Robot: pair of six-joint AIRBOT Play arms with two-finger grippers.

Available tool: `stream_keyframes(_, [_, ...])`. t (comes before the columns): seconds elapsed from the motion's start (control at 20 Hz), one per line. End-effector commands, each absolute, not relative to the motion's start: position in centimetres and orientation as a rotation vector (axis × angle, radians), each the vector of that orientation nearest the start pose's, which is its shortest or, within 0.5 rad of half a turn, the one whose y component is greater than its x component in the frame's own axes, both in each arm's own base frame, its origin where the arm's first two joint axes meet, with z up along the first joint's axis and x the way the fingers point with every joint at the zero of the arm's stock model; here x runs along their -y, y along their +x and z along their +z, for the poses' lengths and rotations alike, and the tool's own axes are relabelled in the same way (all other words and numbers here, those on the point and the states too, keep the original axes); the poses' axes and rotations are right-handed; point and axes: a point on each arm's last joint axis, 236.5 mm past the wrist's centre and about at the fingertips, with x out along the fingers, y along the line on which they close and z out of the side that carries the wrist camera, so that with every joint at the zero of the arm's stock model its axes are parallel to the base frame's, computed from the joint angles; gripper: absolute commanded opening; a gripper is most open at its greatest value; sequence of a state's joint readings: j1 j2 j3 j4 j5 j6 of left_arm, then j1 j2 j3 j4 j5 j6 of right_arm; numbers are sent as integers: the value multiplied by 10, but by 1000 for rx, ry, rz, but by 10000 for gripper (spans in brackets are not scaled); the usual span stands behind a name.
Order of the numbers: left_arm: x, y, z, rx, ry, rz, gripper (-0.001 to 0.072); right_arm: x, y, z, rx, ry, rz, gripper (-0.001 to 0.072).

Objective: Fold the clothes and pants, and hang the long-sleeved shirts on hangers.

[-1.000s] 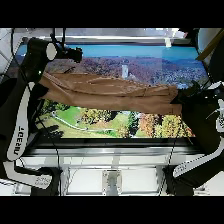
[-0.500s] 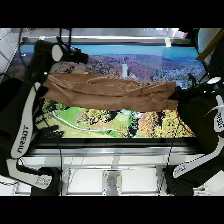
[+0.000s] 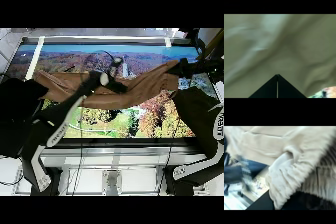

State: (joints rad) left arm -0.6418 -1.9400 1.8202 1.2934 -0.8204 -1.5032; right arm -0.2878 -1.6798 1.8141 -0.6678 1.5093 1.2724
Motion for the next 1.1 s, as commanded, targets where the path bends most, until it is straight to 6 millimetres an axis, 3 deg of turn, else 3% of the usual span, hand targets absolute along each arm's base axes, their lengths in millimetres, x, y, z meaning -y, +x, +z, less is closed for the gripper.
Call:
stream_keyframes(0.0, [450,433,-55,-986,114,-788,11,-104,491,157,-1013,499,678,18])
stream_keyframes(0.1, [443,437,-42,-978,108,-780,11,-122,497,149,-1022,471,638,18])
stream_keyframes(0.2, [407,460,0,-946,79,-722,11,-142,497,135,-1060,448,619,17])
stream_keyframes(0.25, [379,472,23,-927,90,-681,11,-156,495,129,-1082,444,630,17])
stream_keyframes(0.4, [264,499,100,-880,136,-501,11,-206,499,119,-1069,425,681,17])
stream_keyframes(0.5, [191,503,148,-840,124,-380,11,-243,505,111,-1042,433,702,17])
stream_keyframes(0.65, [110,496,201,-775,93,-248,11,-315,496,81,-1064,434,776,16])
stream_keyframes(0.8, [61,485,218,-777,61,-159,11,-382,486,49,-1066,409,835,16])
stream_keyframes(0.95, [39,475,207,-843,81,-135,11,-432,492,40,-991,399,870,34])
stream_keyframes(1.0, [36,473,202,-861,84,-134,11,-442,498,39,-954,418,858,245])
stream_keyframes(1.05, [36,472,199,-871,103,-143,11,-447,503,42,-926,445,845,546])
